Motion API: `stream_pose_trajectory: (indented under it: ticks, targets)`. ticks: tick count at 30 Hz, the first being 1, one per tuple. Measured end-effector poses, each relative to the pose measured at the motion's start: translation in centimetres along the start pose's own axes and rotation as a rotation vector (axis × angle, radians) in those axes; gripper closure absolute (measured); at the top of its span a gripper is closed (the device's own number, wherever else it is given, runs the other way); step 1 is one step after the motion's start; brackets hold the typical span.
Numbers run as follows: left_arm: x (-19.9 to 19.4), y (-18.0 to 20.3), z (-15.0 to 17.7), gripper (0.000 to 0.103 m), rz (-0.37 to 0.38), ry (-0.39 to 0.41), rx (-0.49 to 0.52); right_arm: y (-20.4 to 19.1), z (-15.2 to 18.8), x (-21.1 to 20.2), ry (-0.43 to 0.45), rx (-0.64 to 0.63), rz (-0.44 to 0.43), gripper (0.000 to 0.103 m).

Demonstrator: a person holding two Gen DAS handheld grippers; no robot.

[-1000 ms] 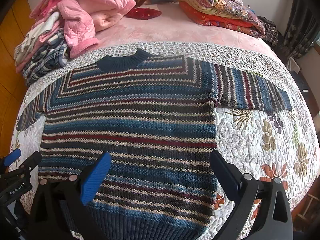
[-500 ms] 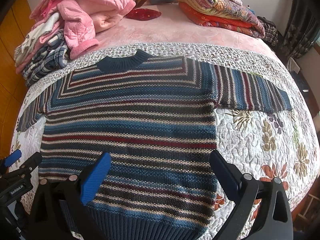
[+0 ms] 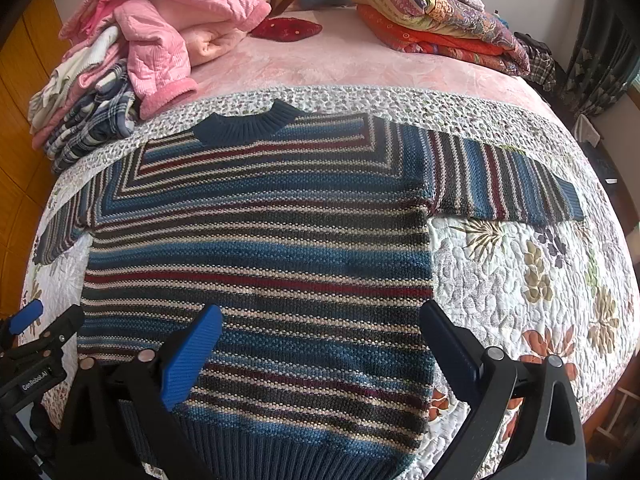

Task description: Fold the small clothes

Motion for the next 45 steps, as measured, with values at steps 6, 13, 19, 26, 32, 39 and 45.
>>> stream_pose_trajectory:
  ticks: [6, 13, 19, 26, 32, 39, 45]
  targets:
    - [-0.2, 0.0, -0.2, 0.003, 0.004, 0.009, -0.006, 0.0, -0.1, -0.1, 0.003, -0.001, 0.000, 0.004]
    - [-0.4, 0.1, -0.4, 0.003, -0.003, 0.024, 0.002, 0.0, -0.3, -0.3, 0.009, 0.000, -0.002, 0.004]
    - [-0.3, 0.2, -0.4, 0.003, -0.033, 0.010, 0.024, 0.1, -0.4, -0.5, 0.017, 0.003, -0.003, 0.004]
    - [0.5, 0.8, -1.1, 0.003, 0.002, 0.012, 0.007, 2.4, -1.9, -0.6, 0.037, 0.017, 0.029, 0.004]
    - [1.5, 1.2, -2.1, 0.003, -0.007, 0.033, -0.013, 8.5, -7.1, 0.1, 0.031, 0.014, 0.108, 0.004]
    - [1.5, 3.8, -3.8, 0.003, 0.025, 0.024, -0.033, 22.6, -12.2, 3.1, -0.008, 0.187, 0.148, 0.004]
    - [1.6, 10.1, -7.2, 0.003, 0.064, 0.044, 0.000, 36.6, -10.8, 6.6, -0.082, 0.455, 0.201, 0.004]
Point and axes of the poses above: each gripper's, at about its wrist camera, not at the fingertips, and x roughly the way its jaws point, y to its right, z to its underside, the point moved 6 cm from there along x, roughly the way its jaws point, and after that the axes turned 9 degrees about -z, right-handed, at the moved point
